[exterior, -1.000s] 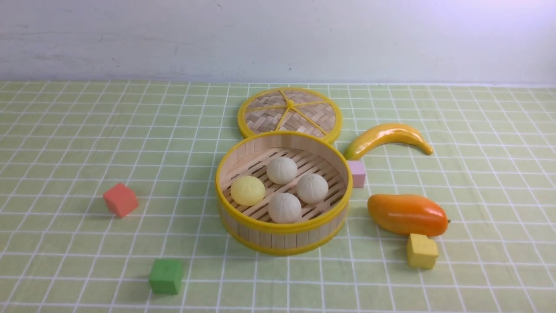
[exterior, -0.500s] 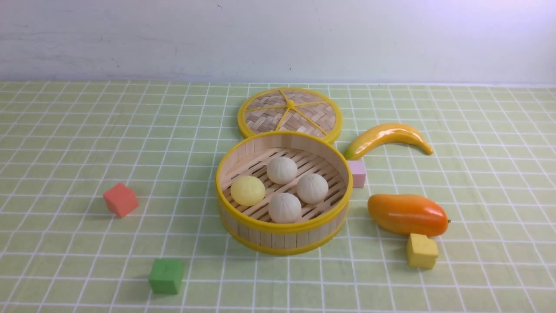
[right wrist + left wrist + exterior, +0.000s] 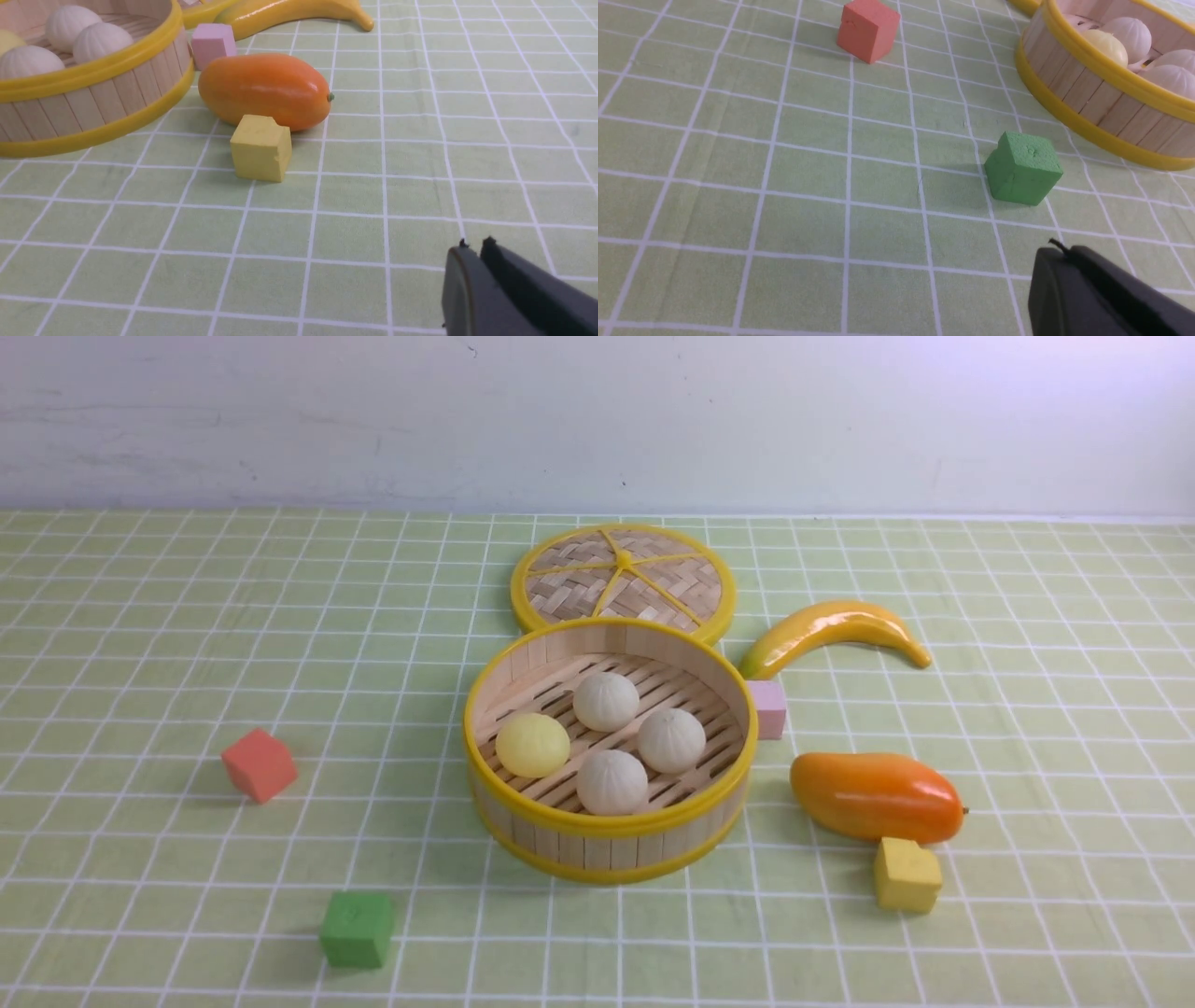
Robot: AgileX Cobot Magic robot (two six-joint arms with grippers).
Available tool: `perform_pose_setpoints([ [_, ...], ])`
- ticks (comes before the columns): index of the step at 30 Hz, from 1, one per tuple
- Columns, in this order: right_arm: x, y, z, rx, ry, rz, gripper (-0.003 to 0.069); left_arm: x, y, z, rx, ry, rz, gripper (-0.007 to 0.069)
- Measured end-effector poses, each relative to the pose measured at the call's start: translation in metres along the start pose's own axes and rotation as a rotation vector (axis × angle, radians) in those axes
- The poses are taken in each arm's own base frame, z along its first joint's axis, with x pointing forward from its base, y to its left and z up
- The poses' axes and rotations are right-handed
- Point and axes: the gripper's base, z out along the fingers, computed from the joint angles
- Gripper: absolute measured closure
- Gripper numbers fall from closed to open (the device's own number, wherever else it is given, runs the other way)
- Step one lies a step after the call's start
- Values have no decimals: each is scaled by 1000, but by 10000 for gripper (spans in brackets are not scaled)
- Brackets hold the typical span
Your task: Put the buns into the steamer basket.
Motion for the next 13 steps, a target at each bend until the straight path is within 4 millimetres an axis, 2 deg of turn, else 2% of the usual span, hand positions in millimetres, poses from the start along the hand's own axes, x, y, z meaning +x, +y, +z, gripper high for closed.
perform_pose_setpoints([
  [13,0,0,0,0,0,0,602,0,0,0,0,0,0,631],
])
